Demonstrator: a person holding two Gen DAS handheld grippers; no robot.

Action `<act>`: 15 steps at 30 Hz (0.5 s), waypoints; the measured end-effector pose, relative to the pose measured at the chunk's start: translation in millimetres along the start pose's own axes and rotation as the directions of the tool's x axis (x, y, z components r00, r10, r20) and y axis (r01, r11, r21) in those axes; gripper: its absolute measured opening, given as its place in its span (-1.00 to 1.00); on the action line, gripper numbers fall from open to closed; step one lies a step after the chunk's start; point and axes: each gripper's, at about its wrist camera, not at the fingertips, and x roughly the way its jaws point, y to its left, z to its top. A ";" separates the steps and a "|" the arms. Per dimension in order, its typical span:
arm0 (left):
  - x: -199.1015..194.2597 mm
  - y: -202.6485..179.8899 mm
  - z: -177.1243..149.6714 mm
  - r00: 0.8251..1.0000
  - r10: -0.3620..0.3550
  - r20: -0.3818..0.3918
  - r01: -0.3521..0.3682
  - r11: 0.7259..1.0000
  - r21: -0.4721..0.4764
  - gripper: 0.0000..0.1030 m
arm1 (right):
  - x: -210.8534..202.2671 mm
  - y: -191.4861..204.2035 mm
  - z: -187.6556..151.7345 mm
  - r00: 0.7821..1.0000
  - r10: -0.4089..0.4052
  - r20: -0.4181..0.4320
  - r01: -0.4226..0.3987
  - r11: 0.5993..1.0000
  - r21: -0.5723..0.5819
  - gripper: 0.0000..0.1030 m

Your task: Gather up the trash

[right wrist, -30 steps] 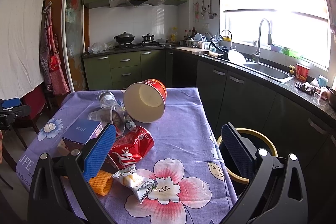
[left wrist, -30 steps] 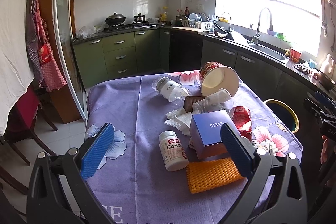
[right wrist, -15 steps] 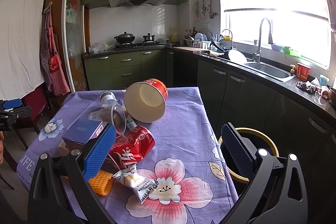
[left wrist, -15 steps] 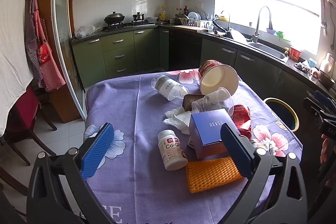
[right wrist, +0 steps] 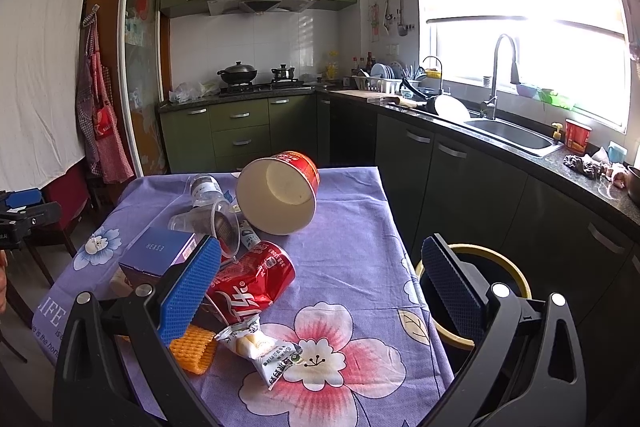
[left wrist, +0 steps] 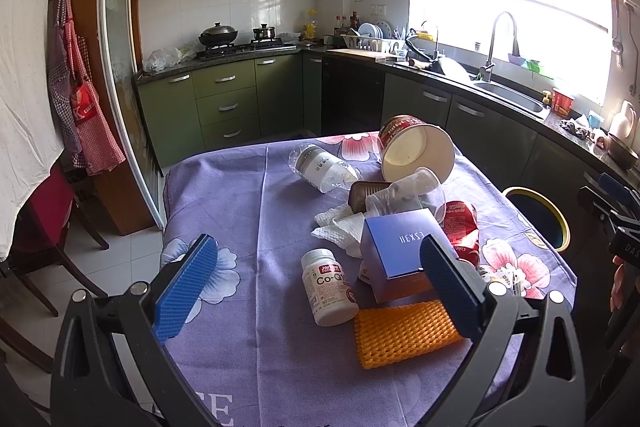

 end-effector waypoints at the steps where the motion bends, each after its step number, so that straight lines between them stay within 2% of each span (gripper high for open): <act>1: 0.1 0.0 0.1 1.000 0.000 -0.001 0.000 1.000 0.000 0.88 | 0.0 -0.1 -0.1 1.000 0.000 0.000 0.000 1.000 0.000 0.93; 15: 0.3 0.3 -0.7 1.000 0.000 -0.001 0.000 1.000 -0.001 0.88 | 0.6 -0.1 0.6 1.000 0.001 -0.004 -0.001 1.000 -0.001 0.93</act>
